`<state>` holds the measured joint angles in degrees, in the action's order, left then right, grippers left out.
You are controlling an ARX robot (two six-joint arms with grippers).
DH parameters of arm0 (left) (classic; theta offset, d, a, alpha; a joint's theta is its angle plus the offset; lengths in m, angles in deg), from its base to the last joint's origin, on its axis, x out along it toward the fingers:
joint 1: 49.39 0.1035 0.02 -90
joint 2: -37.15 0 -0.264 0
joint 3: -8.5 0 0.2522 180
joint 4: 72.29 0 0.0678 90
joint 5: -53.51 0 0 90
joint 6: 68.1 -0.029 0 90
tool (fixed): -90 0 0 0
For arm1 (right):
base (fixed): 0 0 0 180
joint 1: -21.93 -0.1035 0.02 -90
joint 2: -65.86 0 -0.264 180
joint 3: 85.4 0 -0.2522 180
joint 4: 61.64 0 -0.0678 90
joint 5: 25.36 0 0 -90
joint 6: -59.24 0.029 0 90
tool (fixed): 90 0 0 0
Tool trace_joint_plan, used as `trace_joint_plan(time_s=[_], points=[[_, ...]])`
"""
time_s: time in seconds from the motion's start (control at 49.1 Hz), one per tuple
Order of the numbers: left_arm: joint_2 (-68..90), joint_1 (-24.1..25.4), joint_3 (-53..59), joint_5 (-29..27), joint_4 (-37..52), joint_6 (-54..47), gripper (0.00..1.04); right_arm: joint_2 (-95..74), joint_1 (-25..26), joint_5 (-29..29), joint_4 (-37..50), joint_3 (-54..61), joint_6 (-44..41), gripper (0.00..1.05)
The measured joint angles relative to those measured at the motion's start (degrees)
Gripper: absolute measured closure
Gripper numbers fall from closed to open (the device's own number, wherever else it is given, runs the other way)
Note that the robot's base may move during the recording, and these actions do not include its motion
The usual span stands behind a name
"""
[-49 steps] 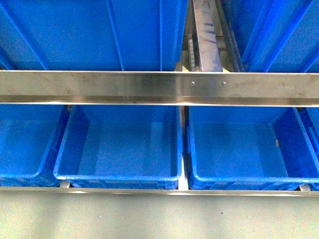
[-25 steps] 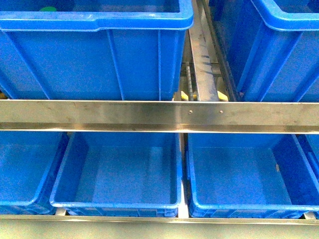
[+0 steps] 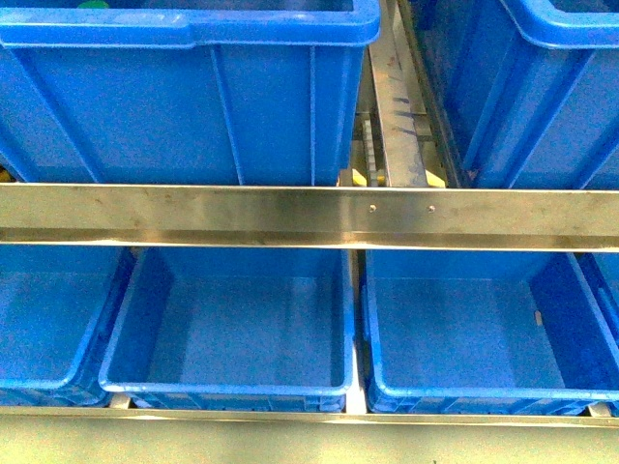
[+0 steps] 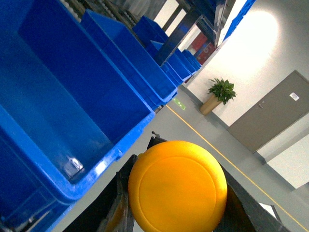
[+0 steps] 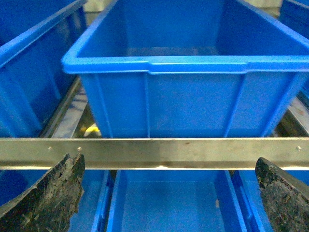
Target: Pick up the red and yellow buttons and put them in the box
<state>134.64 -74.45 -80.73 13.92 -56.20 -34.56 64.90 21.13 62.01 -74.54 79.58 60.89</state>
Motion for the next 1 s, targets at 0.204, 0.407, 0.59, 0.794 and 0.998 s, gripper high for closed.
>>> trace_joint_plan(time_s=[0.204,0.407,0.59,0.794,0.998], points=[[4.4,-1.9,-6.4,-3.3,-0.2,-1.0,0.72,-30.3,10.6,-6.2,30.0,-11.3,19.8,0.03],[8.8,-4.4,-13.6,-4.1,-1.6,-2.3,0.72,-59.0,18.7,-3.8,22.4,-40.2,50.2,0.03],[12.3,-6.0,-18.5,-5.2,-2.9,-2.6,0.72,-66.7,12.2,-6.0,20.7,-51.4,80.9,0.03],[14.8,-6.0,-23.1,-4.5,-3.2,-2.7,0.72,-69.9,0.9,-8.7,21.5,-52.6,87.8,0.03],[17.4,-6.1,-28.2,-4.3,-4.0,-2.8,0.72,-71.0,-8.5,-8.4,24.9,-51.4,89.3,0.03]])
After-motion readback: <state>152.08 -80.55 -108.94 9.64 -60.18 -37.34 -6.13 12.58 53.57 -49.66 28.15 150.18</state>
